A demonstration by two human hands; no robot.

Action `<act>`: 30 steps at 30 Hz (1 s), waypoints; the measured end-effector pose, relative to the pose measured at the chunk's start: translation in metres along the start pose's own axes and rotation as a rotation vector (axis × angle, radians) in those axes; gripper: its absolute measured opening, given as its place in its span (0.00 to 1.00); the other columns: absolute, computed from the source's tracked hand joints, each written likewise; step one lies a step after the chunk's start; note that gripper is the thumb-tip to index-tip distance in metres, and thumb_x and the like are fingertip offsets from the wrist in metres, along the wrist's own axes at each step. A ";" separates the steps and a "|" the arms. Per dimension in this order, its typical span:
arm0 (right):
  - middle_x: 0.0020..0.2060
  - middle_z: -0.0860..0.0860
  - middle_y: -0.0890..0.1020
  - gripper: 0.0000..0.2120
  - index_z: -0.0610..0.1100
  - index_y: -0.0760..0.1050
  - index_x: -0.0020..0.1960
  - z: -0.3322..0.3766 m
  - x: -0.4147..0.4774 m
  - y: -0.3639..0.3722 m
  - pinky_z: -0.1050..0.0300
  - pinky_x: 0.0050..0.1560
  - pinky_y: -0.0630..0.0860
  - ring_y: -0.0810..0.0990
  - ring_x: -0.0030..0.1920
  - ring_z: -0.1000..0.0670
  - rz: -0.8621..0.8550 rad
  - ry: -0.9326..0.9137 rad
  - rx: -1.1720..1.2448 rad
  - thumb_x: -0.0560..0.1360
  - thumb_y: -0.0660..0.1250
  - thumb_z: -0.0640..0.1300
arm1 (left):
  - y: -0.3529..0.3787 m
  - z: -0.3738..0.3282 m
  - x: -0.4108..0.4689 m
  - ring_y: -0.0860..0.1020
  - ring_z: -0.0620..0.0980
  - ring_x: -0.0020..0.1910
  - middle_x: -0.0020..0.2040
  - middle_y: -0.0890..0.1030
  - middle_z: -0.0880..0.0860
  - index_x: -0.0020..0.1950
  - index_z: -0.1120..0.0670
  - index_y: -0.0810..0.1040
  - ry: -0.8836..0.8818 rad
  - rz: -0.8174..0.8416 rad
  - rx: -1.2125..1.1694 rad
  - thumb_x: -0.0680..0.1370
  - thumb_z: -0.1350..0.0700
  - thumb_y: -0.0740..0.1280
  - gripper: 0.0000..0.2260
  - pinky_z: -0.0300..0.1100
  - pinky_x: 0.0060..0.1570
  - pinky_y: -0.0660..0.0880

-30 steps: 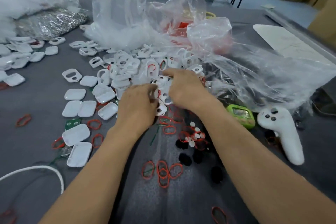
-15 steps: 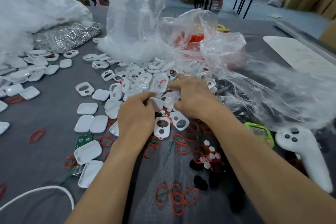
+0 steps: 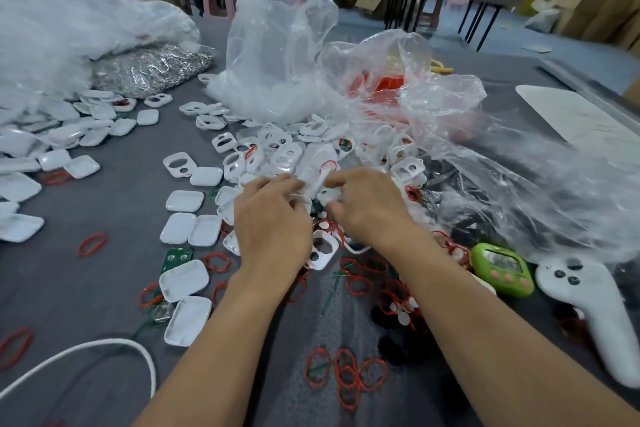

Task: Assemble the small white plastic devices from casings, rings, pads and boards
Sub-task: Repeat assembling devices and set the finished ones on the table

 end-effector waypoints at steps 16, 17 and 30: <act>0.39 0.45 0.88 0.10 0.46 0.88 0.40 -0.041 -0.038 -0.023 0.53 0.42 0.84 0.89 0.41 0.45 -0.223 0.213 1.297 0.78 0.72 0.38 | 0.041 -0.044 -0.025 0.73 0.29 0.64 0.69 0.78 0.38 0.72 0.34 0.74 0.127 0.479 -0.523 0.84 0.44 0.62 0.16 0.39 0.65 0.71; 0.38 0.46 0.88 0.10 0.47 0.88 0.40 -0.042 -0.043 -0.022 0.53 0.41 0.84 0.88 0.39 0.46 -0.209 0.201 1.277 0.78 0.73 0.39 | 0.042 -0.043 -0.025 0.81 0.36 0.55 0.58 0.85 0.42 0.65 0.37 0.81 0.068 0.494 -0.621 0.84 0.48 0.63 0.12 0.46 0.58 0.77; 0.48 0.52 0.83 0.08 0.55 0.84 0.49 -0.036 -0.070 -0.019 0.52 0.60 0.66 0.77 0.57 0.47 -0.034 0.083 -0.119 0.75 0.69 0.45 | 0.036 0.001 -0.021 0.79 0.51 0.22 0.36 0.87 0.52 0.42 0.50 0.88 -0.260 0.294 -0.635 0.75 0.58 0.74 0.04 0.42 0.24 0.75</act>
Point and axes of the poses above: each hand's wrist, its own x-axis towards the middle knuckle, its own y-axis out of the palm, z = x × y, the point moved 10 cm from there along x, towards the middle knuckle
